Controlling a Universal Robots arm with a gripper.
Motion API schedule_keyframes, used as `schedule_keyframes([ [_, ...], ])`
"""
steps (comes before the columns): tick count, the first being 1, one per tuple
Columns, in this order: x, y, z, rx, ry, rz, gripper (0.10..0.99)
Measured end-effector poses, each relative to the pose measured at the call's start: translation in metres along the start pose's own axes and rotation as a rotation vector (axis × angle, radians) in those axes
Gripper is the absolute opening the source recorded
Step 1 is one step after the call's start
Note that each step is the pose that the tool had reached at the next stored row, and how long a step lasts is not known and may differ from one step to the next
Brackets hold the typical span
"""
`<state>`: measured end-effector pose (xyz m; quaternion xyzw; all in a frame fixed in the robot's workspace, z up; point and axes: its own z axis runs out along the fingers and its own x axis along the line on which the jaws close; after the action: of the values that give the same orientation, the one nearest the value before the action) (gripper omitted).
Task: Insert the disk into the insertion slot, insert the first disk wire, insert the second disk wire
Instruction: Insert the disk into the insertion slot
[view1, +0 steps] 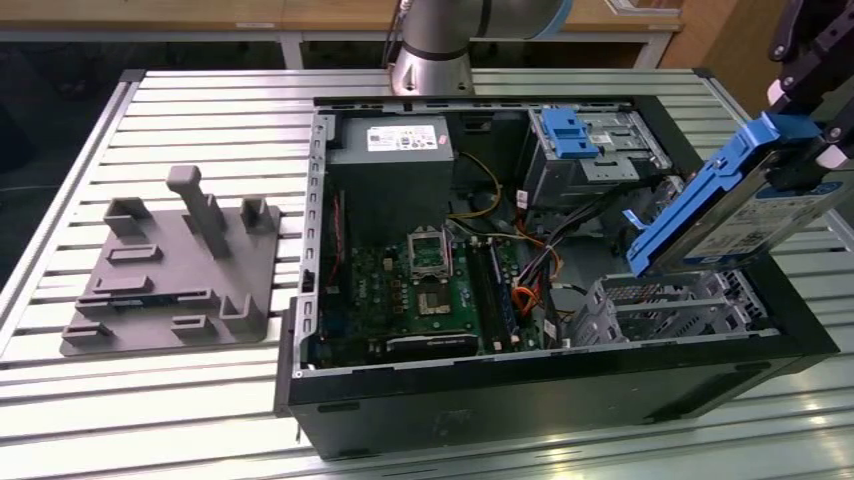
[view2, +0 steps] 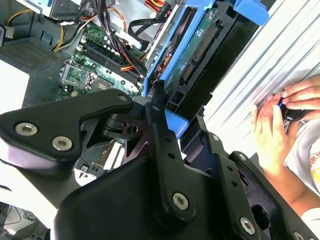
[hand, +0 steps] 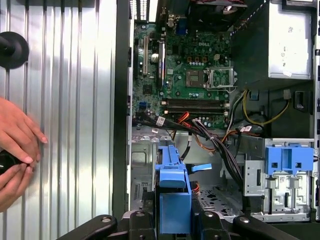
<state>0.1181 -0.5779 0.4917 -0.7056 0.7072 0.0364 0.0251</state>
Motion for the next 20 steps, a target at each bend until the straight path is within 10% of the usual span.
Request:
schedule_keyframes([
  [20, -0.0053, -0.0003, 0.0156, 0.000, 0.0014, 0.000, 0.365],
])
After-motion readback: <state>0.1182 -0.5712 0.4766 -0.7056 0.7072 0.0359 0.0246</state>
